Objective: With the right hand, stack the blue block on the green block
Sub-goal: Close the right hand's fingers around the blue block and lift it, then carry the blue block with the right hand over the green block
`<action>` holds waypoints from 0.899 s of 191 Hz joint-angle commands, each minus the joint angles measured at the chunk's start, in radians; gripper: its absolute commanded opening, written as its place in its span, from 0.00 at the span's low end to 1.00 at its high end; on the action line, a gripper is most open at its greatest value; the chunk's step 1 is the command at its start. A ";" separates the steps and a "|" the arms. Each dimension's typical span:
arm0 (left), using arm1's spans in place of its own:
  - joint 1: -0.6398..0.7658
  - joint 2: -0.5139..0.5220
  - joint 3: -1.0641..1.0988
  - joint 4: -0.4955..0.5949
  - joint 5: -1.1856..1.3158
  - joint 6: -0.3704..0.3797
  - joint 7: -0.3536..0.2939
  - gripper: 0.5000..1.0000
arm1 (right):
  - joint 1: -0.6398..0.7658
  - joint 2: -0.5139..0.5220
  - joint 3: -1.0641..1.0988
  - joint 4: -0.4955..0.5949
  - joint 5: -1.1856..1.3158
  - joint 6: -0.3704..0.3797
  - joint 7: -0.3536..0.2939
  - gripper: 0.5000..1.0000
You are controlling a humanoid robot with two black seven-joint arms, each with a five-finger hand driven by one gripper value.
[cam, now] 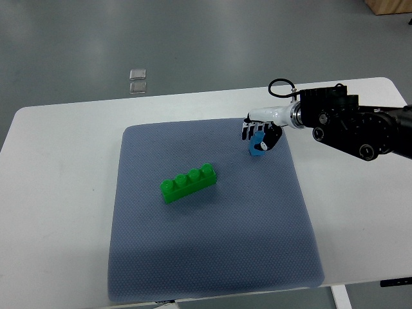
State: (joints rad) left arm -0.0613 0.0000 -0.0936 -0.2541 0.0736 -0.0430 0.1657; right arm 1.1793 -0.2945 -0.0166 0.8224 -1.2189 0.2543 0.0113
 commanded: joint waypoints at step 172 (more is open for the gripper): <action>0.000 0.000 -0.001 -0.001 0.000 0.000 0.000 1.00 | 0.118 -0.107 -0.003 0.195 -0.002 0.026 0.050 0.14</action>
State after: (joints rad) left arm -0.0614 0.0000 -0.0949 -0.2544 0.0736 -0.0429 0.1657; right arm 1.2558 -0.3783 -0.0212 0.9653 -1.2261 0.2672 0.0630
